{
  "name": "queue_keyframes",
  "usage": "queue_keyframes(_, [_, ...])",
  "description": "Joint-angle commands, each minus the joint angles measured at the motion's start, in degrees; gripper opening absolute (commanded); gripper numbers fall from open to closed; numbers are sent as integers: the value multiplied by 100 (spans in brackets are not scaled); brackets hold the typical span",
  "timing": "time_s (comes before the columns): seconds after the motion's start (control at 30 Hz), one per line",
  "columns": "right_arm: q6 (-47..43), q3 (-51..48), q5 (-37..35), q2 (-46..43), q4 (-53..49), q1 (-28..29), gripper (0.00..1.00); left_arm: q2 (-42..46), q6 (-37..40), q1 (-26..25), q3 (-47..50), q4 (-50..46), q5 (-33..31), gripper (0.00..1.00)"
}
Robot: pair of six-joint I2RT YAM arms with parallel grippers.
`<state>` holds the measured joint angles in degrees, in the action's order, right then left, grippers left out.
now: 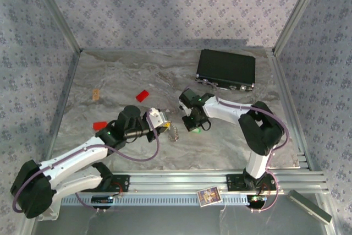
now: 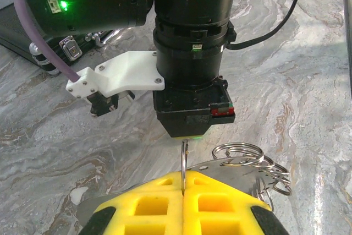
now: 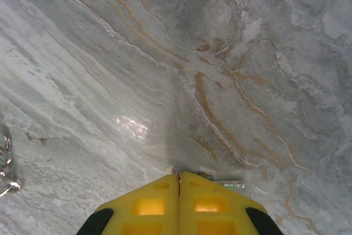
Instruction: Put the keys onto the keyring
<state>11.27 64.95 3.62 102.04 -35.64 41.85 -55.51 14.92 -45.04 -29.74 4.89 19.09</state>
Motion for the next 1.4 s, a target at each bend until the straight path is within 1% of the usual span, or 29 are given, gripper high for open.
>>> queue_keyframes(0.0, [-85,244,-99,136,-88,-34,7,13,-9,-24,-155,207,195,0])
queue_keyframes(0.13, [-90,283,-113,167,-108,-31,18,-4,5,-31,-157,195,191,0])
queue_keyframes(0.27, [-63,289,-231,133,-182,-10,24,-5,22,-24,-181,146,185,0])
queue_keyframes(0.37, [-56,277,-265,89,-214,58,26,13,30,-26,-173,144,174,0])
queue_keyframes(0.5, [-12,242,-268,66,-239,121,26,-3,29,-31,-174,144,188,0])
queue_keyframes(0.73, [127,248,-553,139,-356,157,23,-13,29,-29,-176,162,184,0])
queue_keyframes(1.37, [165,276,-439,280,-354,210,19,-28,54,-25,-179,167,180,0])
